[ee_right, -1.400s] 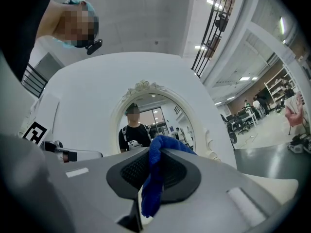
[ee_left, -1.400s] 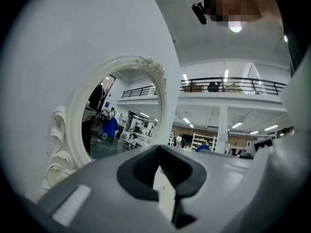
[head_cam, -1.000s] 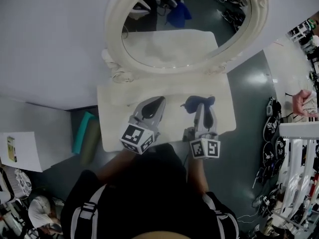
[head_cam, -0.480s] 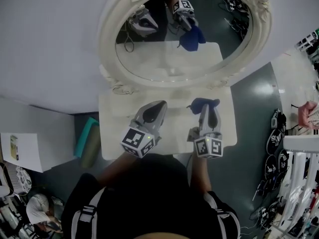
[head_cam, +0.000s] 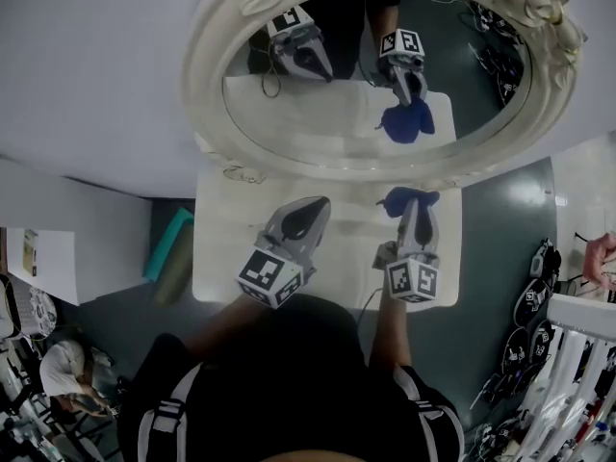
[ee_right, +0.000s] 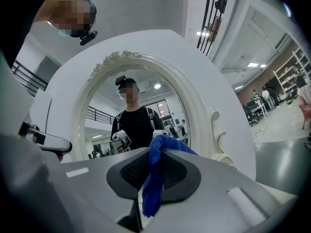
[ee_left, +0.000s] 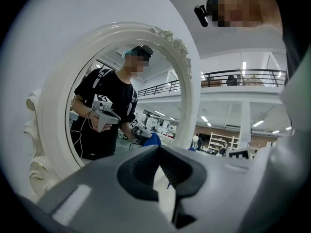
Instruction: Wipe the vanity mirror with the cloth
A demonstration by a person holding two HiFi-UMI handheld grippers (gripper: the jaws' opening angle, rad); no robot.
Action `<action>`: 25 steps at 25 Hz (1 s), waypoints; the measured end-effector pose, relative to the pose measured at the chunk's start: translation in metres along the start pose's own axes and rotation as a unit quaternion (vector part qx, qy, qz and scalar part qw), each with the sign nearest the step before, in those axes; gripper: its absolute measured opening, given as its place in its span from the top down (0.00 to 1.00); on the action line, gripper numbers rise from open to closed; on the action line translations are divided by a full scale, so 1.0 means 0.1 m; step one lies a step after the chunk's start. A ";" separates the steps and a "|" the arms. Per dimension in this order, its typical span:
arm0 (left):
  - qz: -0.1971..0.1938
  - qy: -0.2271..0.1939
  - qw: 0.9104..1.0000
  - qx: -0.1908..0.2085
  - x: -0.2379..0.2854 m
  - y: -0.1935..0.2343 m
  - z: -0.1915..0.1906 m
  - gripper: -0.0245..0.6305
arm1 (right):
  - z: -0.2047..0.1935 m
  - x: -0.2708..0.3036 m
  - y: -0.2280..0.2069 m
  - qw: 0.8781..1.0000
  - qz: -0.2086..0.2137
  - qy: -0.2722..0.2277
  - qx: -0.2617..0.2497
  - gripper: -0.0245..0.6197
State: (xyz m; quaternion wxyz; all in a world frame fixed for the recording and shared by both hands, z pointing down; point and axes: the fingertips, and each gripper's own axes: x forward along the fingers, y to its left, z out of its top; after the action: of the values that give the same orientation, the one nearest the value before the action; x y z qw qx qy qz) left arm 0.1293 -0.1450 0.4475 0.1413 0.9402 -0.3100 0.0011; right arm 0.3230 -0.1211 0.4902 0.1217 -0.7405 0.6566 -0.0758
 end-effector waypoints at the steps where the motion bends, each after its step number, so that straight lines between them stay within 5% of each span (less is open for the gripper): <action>1: 0.004 0.002 1.000 0.000 0.03 0.01 -0.02 0.95 | -0.03 0.05 -0.04 1.000 0.002 0.002 0.001 0.90; 25: 0.042 0.041 0.998 -0.006 0.64 0.26 -0.33 0.95 | -0.41 0.91 -0.51 0.999 0.037 0.020 -0.005 0.90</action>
State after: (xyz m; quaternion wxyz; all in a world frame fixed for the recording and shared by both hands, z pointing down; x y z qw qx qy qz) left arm 0.1688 -0.1937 0.4918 0.1595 0.9245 -0.3435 0.0438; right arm 0.3723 -0.2091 0.5395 0.1075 -0.7146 0.6862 -0.0834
